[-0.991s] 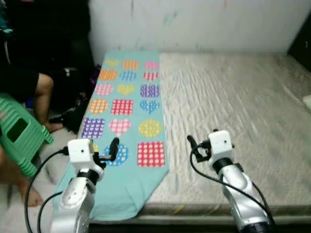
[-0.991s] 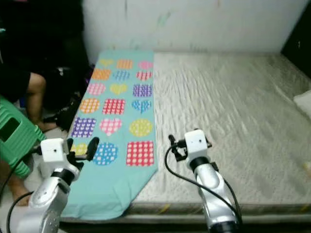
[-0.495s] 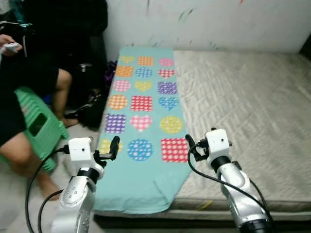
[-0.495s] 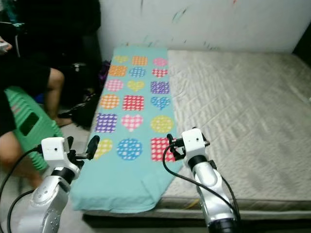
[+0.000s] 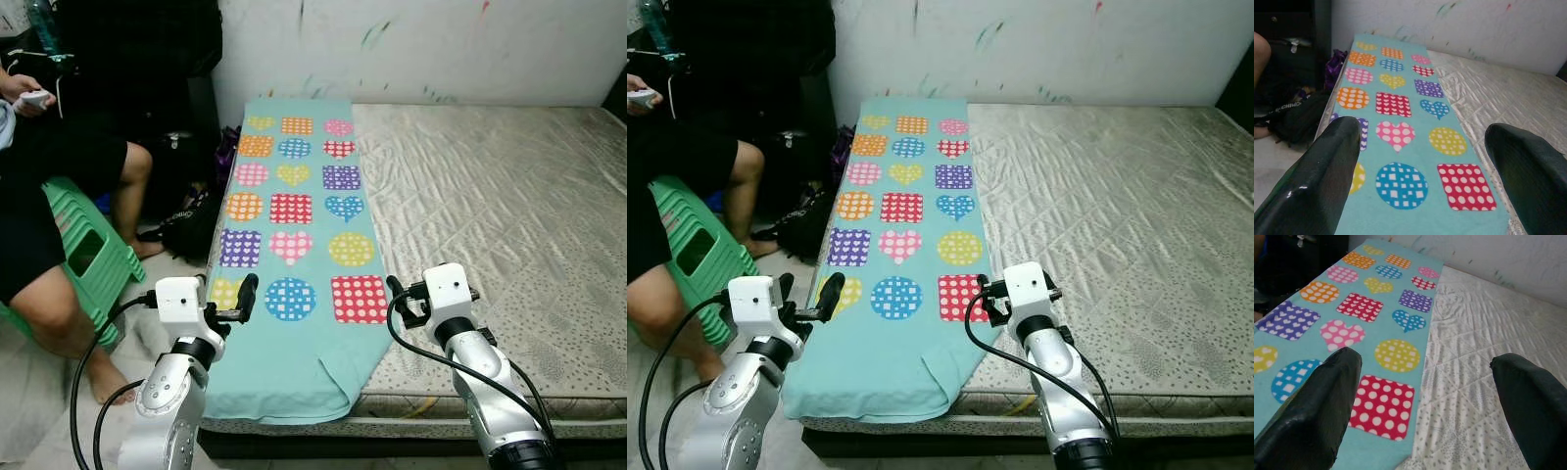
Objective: Clean up the room
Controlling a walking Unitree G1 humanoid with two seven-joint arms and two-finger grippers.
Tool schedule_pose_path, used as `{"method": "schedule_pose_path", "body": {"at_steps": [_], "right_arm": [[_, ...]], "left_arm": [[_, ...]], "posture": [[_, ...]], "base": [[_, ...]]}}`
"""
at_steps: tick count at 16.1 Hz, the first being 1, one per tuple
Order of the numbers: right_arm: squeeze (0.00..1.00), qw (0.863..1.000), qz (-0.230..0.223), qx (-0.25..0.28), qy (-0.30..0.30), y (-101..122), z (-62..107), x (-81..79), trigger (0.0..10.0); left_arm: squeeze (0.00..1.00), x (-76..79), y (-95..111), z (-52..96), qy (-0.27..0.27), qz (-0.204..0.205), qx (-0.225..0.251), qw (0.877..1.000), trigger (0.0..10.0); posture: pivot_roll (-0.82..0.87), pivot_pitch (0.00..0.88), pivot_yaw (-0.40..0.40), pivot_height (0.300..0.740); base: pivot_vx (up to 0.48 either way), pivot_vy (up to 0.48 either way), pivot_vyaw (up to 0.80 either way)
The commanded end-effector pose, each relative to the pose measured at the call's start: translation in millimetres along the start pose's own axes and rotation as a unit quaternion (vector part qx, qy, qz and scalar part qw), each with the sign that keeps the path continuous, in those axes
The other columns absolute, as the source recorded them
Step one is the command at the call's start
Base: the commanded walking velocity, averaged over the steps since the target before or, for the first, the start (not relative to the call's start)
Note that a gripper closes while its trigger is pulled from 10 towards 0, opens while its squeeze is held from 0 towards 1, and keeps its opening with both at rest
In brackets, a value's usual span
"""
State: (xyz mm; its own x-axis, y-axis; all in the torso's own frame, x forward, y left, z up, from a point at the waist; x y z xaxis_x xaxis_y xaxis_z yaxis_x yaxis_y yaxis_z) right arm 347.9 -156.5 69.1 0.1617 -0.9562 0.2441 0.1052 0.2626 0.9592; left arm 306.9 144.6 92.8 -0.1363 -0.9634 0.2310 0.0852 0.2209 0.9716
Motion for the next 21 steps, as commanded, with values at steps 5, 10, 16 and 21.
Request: {"method": "schedule_pose_path", "body": {"at_steps": [5,10,16,21], "right_arm": [[0.00,1.000,-0.025,0.004,0.000,7.0,-4.4,-1.3,10.0],[0.00,1.000,-0.022,0.019,0.002,13.5,-5.5,-0.6,10.0],[0.00,1.000,-0.020,0.017,0.003,10.3,-2.9,-1.6,10.0],[0.00,1.000,-0.018,0.018,0.004,11.0,-4.3,-2.8,10.0]], "left_arm": [[0.00,-2.2,6.9,-0.3,0.007,-0.009,0.011,1.000,10.0],[0.00,-0.2,5.9,-1.3,0.003,-0.002,0.011,1.000,10.0],[0.00,2.9,5.9,-1.9,-0.008,-0.001,0.011,1.000,10.0],[0.00,3.1,6.7,-1.7,-0.010,-0.003,0.012,1.000,10.0]], "posture": [[-0.13,0.059,-0.001,0.740],[-0.14,0.066,0.007,0.740],[-0.14,0.070,0.009,0.740],[-0.13,0.066,0.009,0.740]], "base": [[0.000,0.000,-0.64],[0.000,0.000,-0.41],[0.000,0.000,0.00],[0.244,0.000,0.00]]}}
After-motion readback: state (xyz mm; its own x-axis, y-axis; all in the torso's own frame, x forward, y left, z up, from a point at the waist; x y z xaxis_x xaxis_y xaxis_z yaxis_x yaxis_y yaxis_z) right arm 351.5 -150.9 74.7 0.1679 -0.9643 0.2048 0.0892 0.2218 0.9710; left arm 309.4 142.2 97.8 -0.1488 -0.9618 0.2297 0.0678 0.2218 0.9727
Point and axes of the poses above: a point about 5 cm out from each wrist's last joint towards the gripper, its own z axis pointing back from the gripper into the wrist, its own y axis along the axis of the wrist's last joint, x = y × z, the point moved 5 cm from there along -z, pointing out of the wrist towards the gripper, and after that the axes turned 1 degree about z, right-handed, at the moved point
